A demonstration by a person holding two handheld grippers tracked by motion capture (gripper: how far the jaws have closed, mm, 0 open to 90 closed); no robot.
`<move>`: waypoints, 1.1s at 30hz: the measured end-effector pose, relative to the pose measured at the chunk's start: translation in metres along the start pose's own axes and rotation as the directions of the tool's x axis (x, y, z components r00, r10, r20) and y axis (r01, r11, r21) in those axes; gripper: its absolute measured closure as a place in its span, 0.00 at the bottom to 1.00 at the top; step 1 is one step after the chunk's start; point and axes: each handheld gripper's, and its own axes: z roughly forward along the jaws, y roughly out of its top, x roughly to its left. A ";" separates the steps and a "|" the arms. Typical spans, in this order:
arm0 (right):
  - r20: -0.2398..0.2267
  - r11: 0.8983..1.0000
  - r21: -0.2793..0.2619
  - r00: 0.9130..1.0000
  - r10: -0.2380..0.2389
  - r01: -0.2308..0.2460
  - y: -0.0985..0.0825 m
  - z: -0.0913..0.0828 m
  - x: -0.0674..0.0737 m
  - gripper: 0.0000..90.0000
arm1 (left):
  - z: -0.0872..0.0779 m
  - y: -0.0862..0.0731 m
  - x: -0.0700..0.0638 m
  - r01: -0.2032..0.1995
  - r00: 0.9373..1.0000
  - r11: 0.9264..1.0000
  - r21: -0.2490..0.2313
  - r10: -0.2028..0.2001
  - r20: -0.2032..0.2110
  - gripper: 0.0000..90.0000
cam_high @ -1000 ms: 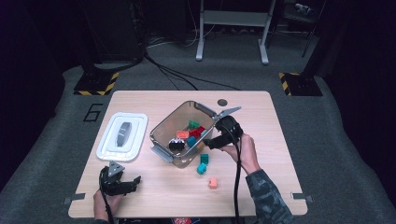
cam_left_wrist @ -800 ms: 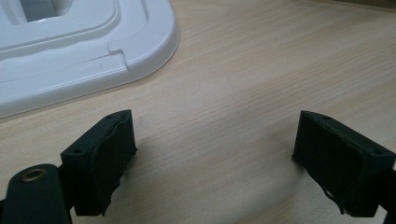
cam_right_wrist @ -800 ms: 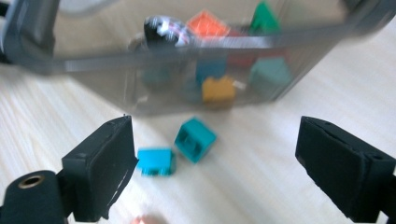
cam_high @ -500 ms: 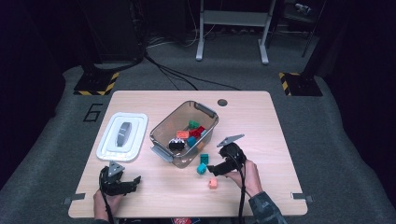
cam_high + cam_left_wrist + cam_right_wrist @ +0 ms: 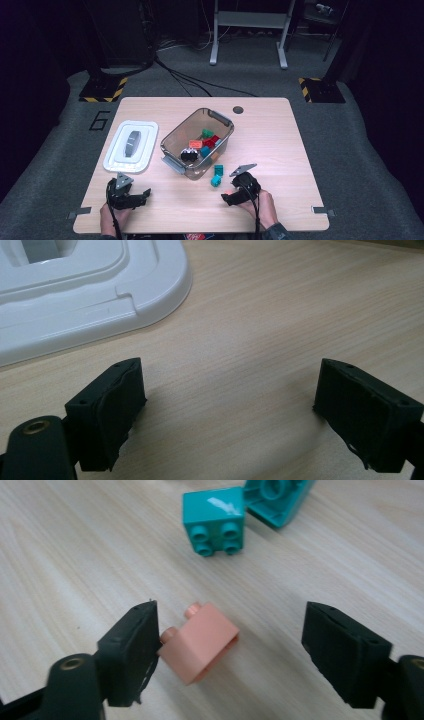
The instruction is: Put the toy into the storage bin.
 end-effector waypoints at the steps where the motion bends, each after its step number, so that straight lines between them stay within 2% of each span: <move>1: 0.007 1.000 0.004 1.000 0.006 -0.006 -0.001 0.000 -0.002 0.30 | 0.000 0.000 0.000 0.002 1.000 1.000 -0.002 -0.002 0.001 0.14; 6: 0.036 1.000 0.008 0.999 0.019 -0.020 -0.005 -0.004 -0.012 0.40 | 0.000 0.000 0.000 0.000 1.000 1.000 -0.003 0.000 -0.001 0.14; 10: 0.058 1.000 -0.014 0.998 0.024 -0.023 -0.006 -0.007 -0.018 0.51 | 0.000 0.000 0.000 0.002 1.000 1.000 -0.004 -0.002 -0.002 0.14; 13: 0.065 0.999 -0.030 0.997 0.029 -0.027 -0.004 -0.008 -0.018 0.58 | 0.000 0.000 0.000 0.002 1.000 1.000 -0.001 -0.002 0.001 0.14; 14: 0.051 0.999 -0.025 0.998 0.025 -0.024 -0.004 -0.007 -0.018 0.59 | 0.000 0.000 0.000 0.003 1.000 1.000 -0.004 -0.003 -0.001 0.14; 18: 0.064 1.000 -0.019 0.998 0.022 -0.021 -0.001 -0.003 -0.017 0.63 | 0.000 0.000 0.000 0.003 1.000 1.000 -0.004 -0.003 -0.002 0.14; 21: 0.073 0.999 -0.017 0.997 0.029 -0.028 0.001 0.000 -0.017 0.72 | 0.000 0.000 0.000 0.001 1.000 1.000 0.001 -0.001 0.002 0.14; 22: 0.073 1.000 -0.009 0.997 0.018 -0.017 0.001 0.000 -0.018 0.73 | 0.000 0.000 0.000 0.002 1.000 1.000 -0.002 -0.002 0.001 0.14; 33: 0.078 0.999 -0.017 0.996 0.035 -0.034 0.004 0.001 -0.025 0.74 | 0.000 0.000 0.000 0.002 1.000 1.000 -0.001 -0.002 0.000 0.14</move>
